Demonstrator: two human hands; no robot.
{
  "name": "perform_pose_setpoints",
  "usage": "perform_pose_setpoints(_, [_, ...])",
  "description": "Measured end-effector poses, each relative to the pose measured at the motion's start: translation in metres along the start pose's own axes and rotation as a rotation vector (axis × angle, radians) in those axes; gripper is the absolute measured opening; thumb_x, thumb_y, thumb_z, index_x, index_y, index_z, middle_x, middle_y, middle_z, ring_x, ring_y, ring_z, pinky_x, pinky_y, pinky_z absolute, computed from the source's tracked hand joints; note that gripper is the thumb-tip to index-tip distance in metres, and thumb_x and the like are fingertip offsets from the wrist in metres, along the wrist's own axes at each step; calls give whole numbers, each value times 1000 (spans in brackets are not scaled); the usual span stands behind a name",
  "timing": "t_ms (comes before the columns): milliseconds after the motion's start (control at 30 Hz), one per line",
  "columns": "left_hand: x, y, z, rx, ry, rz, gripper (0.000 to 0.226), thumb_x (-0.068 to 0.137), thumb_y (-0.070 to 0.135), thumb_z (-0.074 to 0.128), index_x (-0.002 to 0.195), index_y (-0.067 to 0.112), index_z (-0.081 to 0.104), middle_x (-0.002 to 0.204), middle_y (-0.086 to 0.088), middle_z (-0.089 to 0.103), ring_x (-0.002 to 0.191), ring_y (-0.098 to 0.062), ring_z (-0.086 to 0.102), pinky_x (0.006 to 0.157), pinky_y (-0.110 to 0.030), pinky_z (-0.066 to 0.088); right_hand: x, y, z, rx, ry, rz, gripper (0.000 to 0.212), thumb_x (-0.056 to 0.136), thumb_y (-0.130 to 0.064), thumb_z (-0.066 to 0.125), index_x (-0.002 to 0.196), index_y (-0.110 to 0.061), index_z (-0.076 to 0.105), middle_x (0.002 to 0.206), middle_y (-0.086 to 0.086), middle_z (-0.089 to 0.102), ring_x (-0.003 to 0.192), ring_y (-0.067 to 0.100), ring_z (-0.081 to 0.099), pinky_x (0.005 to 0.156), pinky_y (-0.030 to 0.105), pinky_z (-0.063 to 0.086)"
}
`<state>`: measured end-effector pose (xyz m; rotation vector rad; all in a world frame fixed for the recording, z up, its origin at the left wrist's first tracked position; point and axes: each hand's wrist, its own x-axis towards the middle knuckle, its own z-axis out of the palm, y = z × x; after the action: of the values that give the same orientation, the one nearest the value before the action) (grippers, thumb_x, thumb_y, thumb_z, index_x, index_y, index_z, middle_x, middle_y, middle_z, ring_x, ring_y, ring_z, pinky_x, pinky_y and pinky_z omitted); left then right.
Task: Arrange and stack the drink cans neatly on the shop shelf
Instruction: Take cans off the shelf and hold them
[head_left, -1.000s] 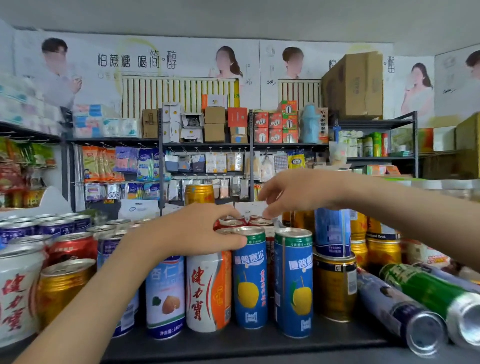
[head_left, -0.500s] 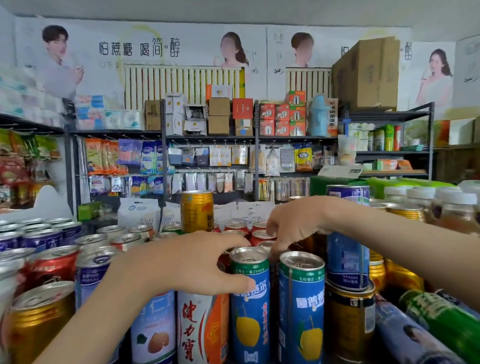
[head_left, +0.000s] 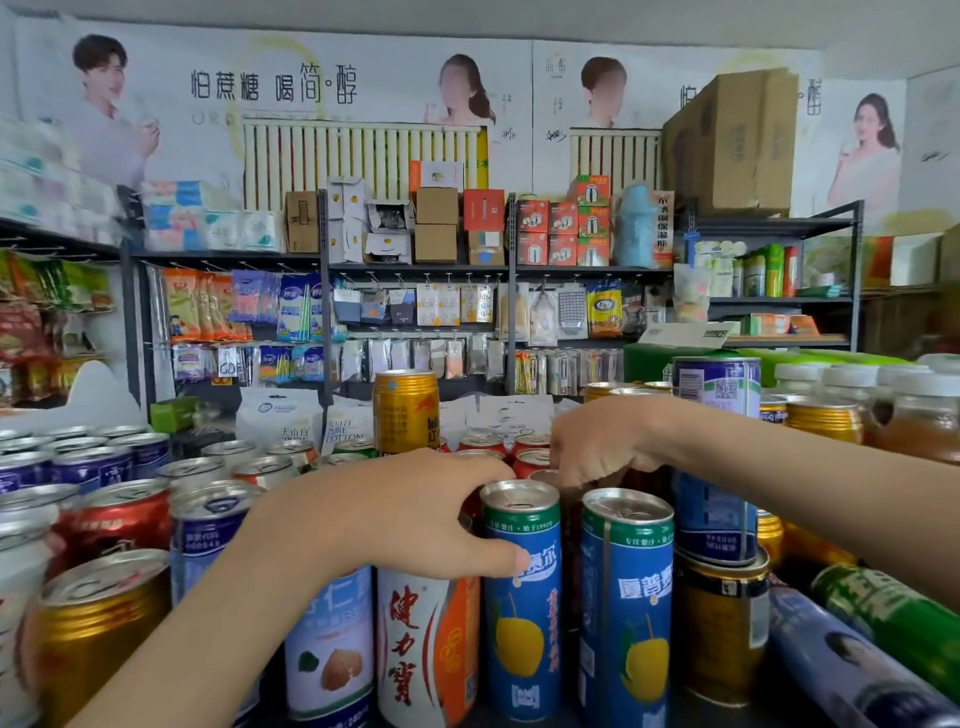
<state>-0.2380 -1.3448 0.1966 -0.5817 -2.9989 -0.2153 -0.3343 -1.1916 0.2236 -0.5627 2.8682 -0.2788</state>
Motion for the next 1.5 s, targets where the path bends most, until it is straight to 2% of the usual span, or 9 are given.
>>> perform_pose_setpoints(233, [-3,1,2,25,20,-38,52,82,61,55,127,40,43,122,16,54,104,-6,53,84,-24,47,-13,-4,-17,132,45,-4,26,78,-8,73,67,-7,50,65,2,51,62,12,51,60,21,48])
perform_pose_setpoints(367, [-4,2,1,-19,9,-45,50,81,61,57,123,37,46,115,12,56,99,-8,54,82,-26,48,-36,-13,-41,145,98,-8,33,78,-15,74,64,-9,45,39,-10,49,37,0,49,57,18,47])
perform_pose_setpoints(533, [-2,4,-2,18,18,-62,55,80,66,53,123,33,48,115,8,56,93,-9,52,74,-23,45,-66,-24,-68,263,210,-50,35,73,-14,76,98,4,60,103,12,66,101,26,61,94,36,49])
perform_pose_setpoints(767, [-2,7,-7,-92,332,-82,85,71,85,36,138,34,38,142,9,44,124,-11,46,100,-32,41,-113,-14,-87,611,414,-209,56,62,-20,77,107,7,59,103,14,70,97,24,66,80,30,55])
perform_pose_setpoints(933, [-8,30,-19,-671,634,50,40,74,72,45,88,36,56,95,14,66,88,-1,60,72,-17,45,-142,-6,-62,1092,461,-467,58,66,-10,73,119,-1,50,94,12,74,84,20,72,63,28,59])
perform_pose_setpoints(1033, [-14,39,-23,-1249,569,210,49,62,59,64,99,29,55,101,1,71,99,-14,66,95,-34,48,-151,-4,-45,1273,437,-567,52,66,-11,70,114,-2,53,93,14,73,94,26,68,74,34,60])
perform_pose_setpoints(1200, [-28,63,-38,-1730,733,434,43,68,25,70,107,22,53,110,-8,67,101,-19,65,88,-36,51,-152,-6,-23,1459,286,-610,45,74,-16,69,115,-2,58,122,28,59,110,37,62,81,39,57])
perform_pose_setpoints(1333, [-42,64,-52,-1516,872,421,43,59,27,72,97,32,52,107,0,64,100,-12,59,81,-30,48,-164,-5,-25,1139,348,-587,45,78,-36,68,118,-16,62,127,13,62,118,28,59,101,42,47])
perform_pose_setpoints(1500, [-49,68,-49,-454,1196,246,57,61,44,81,104,49,44,96,29,53,87,14,47,70,-7,36,-188,-16,-32,607,740,-605,65,70,-50,70,129,-30,52,124,-9,58,113,6,56,99,31,46])
